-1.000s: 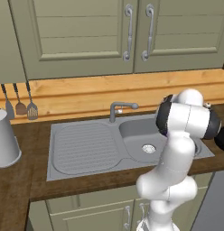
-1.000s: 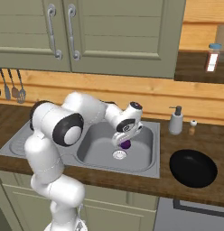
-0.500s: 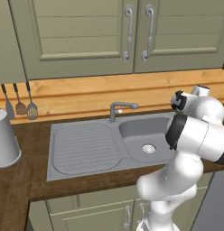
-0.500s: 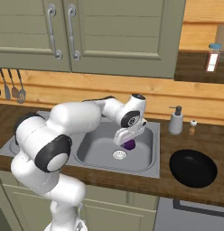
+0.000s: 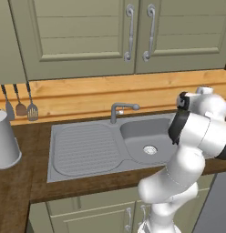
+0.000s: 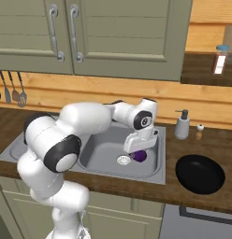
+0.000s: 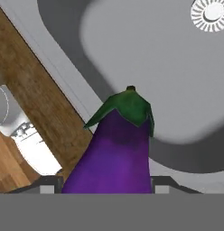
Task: Pick the eggplant from the sink and place it in the bowl. Then pick the bowl and place it in the microwave. Then close the microwave door and press the start button.
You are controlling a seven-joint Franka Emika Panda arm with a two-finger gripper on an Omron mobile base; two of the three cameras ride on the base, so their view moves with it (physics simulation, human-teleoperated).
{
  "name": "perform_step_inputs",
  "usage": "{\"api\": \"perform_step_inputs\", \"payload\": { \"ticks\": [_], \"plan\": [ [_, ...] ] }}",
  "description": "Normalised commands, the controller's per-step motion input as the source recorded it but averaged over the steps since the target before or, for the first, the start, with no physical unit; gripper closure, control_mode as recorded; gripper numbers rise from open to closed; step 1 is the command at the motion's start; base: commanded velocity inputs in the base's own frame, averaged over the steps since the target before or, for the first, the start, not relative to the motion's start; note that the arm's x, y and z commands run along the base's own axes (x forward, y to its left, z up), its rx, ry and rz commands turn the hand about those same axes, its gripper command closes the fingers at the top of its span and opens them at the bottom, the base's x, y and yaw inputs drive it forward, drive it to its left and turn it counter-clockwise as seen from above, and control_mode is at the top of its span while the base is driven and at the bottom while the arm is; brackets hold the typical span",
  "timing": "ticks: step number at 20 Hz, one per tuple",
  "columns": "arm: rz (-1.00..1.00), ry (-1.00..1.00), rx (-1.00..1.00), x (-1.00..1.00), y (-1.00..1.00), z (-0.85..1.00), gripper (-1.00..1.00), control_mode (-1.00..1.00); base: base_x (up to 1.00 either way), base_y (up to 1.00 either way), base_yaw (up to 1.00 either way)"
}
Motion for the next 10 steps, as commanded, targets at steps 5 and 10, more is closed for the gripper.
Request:
{"api": "perform_step_inputs", "payload": {
  "ticks": [5,10],
  "plan": [
    [-0.14,0.04,0.02,-0.18,-0.79,0.15,1.00,-1.00,0.00,0.00,0.00],
    [-0.03,0.00,-0.01,-0.29,-0.97,0.32,1.00,-1.00,0.00,0.00,0.00]
  ]
}}
